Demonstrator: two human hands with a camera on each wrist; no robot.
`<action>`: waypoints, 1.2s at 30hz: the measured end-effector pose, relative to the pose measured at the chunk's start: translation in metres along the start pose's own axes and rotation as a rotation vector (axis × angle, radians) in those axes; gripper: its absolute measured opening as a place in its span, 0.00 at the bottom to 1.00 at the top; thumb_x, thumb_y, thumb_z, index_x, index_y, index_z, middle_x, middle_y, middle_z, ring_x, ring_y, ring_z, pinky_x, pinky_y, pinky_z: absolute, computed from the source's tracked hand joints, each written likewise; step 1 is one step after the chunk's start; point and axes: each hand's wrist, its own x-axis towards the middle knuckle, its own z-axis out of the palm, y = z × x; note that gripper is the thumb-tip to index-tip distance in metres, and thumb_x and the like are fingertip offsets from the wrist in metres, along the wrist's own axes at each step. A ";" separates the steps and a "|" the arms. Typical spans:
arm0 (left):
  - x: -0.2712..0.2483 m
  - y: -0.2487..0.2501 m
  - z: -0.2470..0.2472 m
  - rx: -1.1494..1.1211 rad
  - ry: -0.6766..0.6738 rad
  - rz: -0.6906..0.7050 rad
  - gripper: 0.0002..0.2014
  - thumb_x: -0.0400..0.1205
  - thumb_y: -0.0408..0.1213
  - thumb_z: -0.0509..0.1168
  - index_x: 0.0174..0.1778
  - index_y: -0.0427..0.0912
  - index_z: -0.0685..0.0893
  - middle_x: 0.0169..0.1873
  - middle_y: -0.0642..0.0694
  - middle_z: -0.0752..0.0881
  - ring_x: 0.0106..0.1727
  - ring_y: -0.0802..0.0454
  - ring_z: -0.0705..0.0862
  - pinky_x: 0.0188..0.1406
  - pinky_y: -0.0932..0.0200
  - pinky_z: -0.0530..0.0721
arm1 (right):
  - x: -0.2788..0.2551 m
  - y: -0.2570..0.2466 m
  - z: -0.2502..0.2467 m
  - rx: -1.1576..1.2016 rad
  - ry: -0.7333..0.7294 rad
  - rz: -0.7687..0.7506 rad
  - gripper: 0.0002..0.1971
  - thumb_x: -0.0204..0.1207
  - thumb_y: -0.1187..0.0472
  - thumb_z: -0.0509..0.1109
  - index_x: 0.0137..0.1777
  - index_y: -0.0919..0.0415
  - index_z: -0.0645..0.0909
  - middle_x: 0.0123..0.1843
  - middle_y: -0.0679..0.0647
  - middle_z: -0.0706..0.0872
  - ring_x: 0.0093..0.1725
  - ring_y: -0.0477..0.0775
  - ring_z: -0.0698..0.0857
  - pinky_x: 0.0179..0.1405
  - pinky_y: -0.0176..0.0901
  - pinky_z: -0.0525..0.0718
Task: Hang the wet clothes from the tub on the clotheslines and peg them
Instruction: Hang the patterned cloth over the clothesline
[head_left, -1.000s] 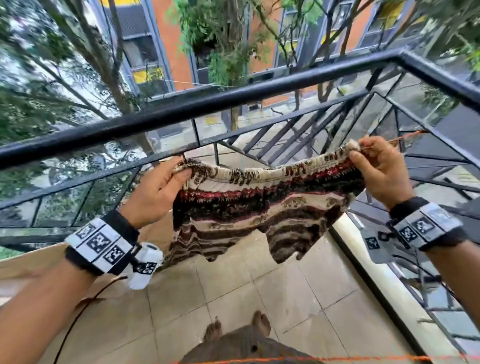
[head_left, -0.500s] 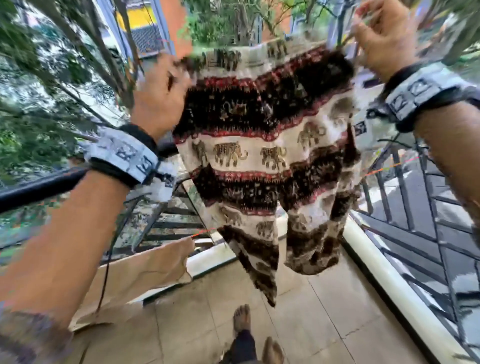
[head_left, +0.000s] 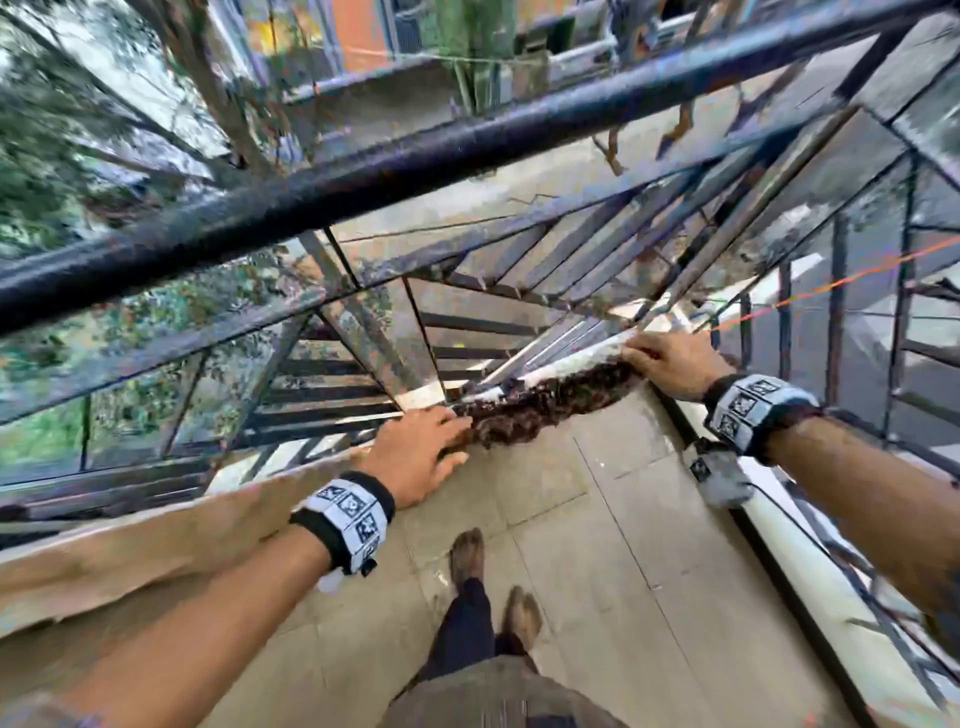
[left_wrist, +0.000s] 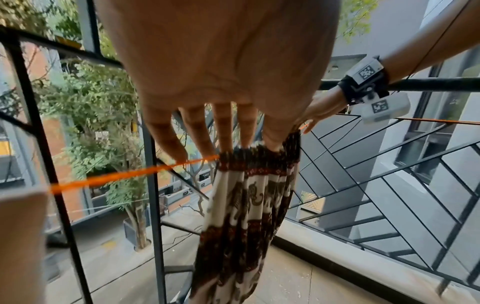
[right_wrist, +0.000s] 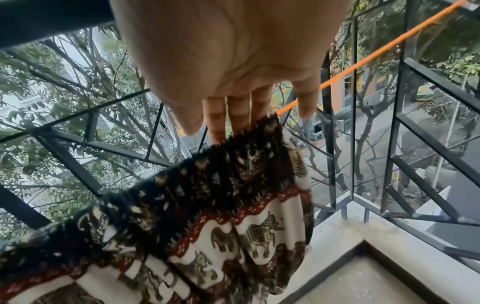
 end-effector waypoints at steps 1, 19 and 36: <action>0.004 0.001 0.003 -0.013 0.031 -0.022 0.31 0.81 0.59 0.46 0.75 0.51 0.78 0.67 0.45 0.82 0.64 0.40 0.82 0.60 0.43 0.82 | 0.002 0.002 0.004 -0.026 -0.017 0.009 0.22 0.81 0.35 0.57 0.60 0.45 0.85 0.59 0.61 0.88 0.62 0.65 0.83 0.60 0.56 0.82; -0.006 -0.055 0.000 -0.070 0.164 -0.254 0.06 0.80 0.47 0.71 0.46 0.51 0.92 0.43 0.52 0.91 0.49 0.43 0.85 0.47 0.47 0.84 | 0.004 0.035 -0.013 -0.015 -0.015 -0.097 0.11 0.83 0.52 0.66 0.60 0.48 0.86 0.55 0.55 0.90 0.57 0.63 0.85 0.53 0.52 0.82; -0.051 -0.080 0.005 -0.171 0.207 -0.316 0.11 0.78 0.38 0.74 0.56 0.47 0.90 0.49 0.48 0.89 0.52 0.43 0.85 0.53 0.46 0.82 | -0.010 -0.073 0.003 -0.004 0.204 -0.336 0.11 0.75 0.53 0.74 0.56 0.51 0.86 0.54 0.52 0.89 0.57 0.61 0.83 0.58 0.54 0.81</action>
